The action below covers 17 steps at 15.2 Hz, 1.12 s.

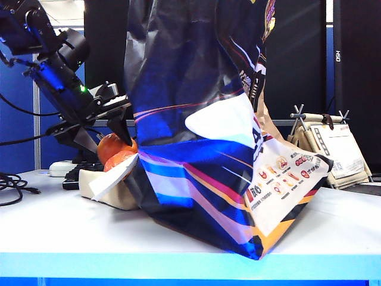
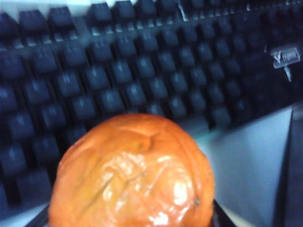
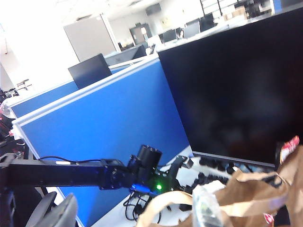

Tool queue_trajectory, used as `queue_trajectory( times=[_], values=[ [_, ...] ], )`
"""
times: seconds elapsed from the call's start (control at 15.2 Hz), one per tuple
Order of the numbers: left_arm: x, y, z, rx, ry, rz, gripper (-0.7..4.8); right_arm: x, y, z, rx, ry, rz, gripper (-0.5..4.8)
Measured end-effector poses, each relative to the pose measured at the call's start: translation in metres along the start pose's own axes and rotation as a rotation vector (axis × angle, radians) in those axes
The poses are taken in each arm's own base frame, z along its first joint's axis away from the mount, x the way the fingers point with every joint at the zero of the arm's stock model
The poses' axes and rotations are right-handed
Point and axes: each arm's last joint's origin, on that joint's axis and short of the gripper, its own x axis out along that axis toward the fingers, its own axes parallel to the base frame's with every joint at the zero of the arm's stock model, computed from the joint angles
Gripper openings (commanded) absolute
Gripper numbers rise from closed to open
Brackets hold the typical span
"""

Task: Open the paper bag and put two oranges into the paper bag.

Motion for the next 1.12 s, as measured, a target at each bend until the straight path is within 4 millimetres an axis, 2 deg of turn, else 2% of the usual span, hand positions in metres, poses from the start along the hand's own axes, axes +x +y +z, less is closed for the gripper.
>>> queue_trajectory(
  times=[0.07, 0.2, 0.26, 0.39, 0.53, 0.66, 0.92, 0.99, 1.05, 1.12],
  values=[
    [-0.003, -0.002, 0.004, -0.004, 0.035, 0.004, -0.05, 0.004, -0.006, -0.002, 0.026, 0.019, -0.003, 3.11],
    [-0.021, -0.01, 0.028, 0.048, 0.065, 0.005, -0.05, 0.019, -0.016, -0.012, 0.119, 0.109, 0.044, 3.2],
    [-0.037, -0.017, 0.046, 0.077, 0.061, 0.004, -0.05, 0.029, -0.016, -0.018, 0.153, 0.158, 0.1, 3.38],
    [-0.072, -0.032, 0.078, 0.125, 0.021, -0.017, -0.05, 0.057, -0.013, -0.033, 0.213, 0.258, 0.209, 3.38],
    [-0.103, -0.046, 0.093, 0.123, 0.003, -0.126, -0.05, 0.081, -0.008, -0.05, 0.247, 0.324, 0.217, 3.38],
    [-0.138, -0.06, 0.097, 0.127, -0.022, -0.251, -0.05, 0.1, -0.012, -0.065, 0.26, 0.378, 0.18, 3.38],
    [-0.186, -0.089, 0.087, 0.15, -0.016, -0.382, -0.05, 0.125, -0.032, -0.084, 0.311, 0.449, 0.141, 3.35],
    [-0.19, -0.097, 0.084, 0.157, 0.006, -0.455, -0.05, 0.13, -0.036, -0.087, 0.315, 0.455, 0.137, 2.74],
    [-0.19, -0.108, 0.079, 0.164, 0.049, -0.544, -0.05, 0.133, -0.038, -0.089, 0.317, 0.456, 0.136, 1.65],
    [-0.188, -0.119, 0.074, 0.177, 0.093, -0.606, -0.05, 0.133, -0.037, -0.086, 0.302, 0.439, 0.155, 1.1]
  ],
)
